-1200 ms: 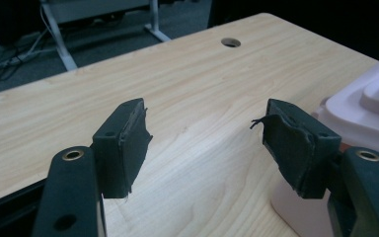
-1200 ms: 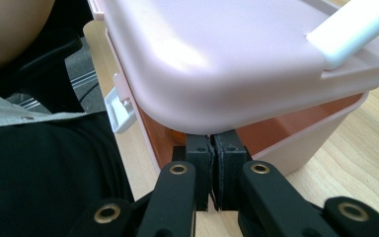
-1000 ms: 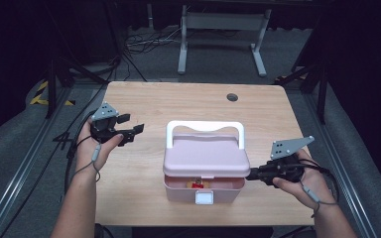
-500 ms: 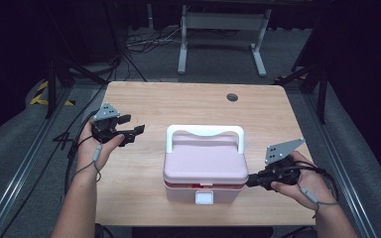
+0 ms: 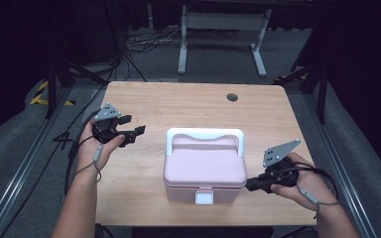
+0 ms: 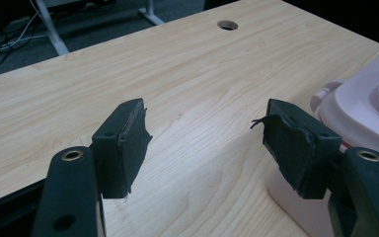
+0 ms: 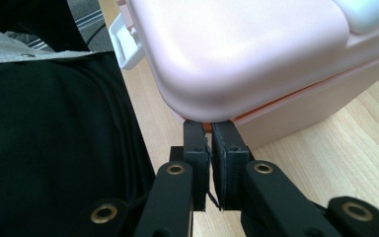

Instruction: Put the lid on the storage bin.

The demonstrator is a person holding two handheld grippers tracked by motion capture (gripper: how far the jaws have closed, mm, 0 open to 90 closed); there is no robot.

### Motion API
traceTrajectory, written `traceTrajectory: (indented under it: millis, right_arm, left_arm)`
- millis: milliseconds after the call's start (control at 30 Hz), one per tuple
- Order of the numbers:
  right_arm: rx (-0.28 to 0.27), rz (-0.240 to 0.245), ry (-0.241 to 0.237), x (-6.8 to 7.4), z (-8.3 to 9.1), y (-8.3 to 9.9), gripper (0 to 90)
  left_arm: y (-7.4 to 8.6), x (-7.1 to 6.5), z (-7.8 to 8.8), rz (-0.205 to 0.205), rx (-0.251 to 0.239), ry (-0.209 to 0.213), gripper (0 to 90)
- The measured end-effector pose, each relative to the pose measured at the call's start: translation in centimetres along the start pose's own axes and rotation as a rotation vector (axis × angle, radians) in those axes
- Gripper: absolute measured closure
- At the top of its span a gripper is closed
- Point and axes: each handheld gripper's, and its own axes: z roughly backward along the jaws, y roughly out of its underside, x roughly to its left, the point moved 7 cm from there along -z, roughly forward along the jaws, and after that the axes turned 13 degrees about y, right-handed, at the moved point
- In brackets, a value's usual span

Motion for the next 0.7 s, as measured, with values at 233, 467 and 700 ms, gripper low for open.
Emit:
traceTrajectory:
  millis: [233,467,700]
  right_arm:
    - [0.039,0.009,-0.007,0.0,0.1,0.5,84.2]
    - [-0.007,0.01,-0.016,0.0,0.8,0.2,80.4]
    - [-0.126,-0.005,0.002,-0.6,2.0,-1.1,63.3]
  left_arm:
    - [0.0,0.0,0.0,0.001,0.002,0.002,33.9]
    - [-0.1,-0.1,0.3,-0.003,-0.01,-0.005,34.0]
    - [-0.1,-0.6,0.9,-0.022,-0.024,-0.006,34.2]
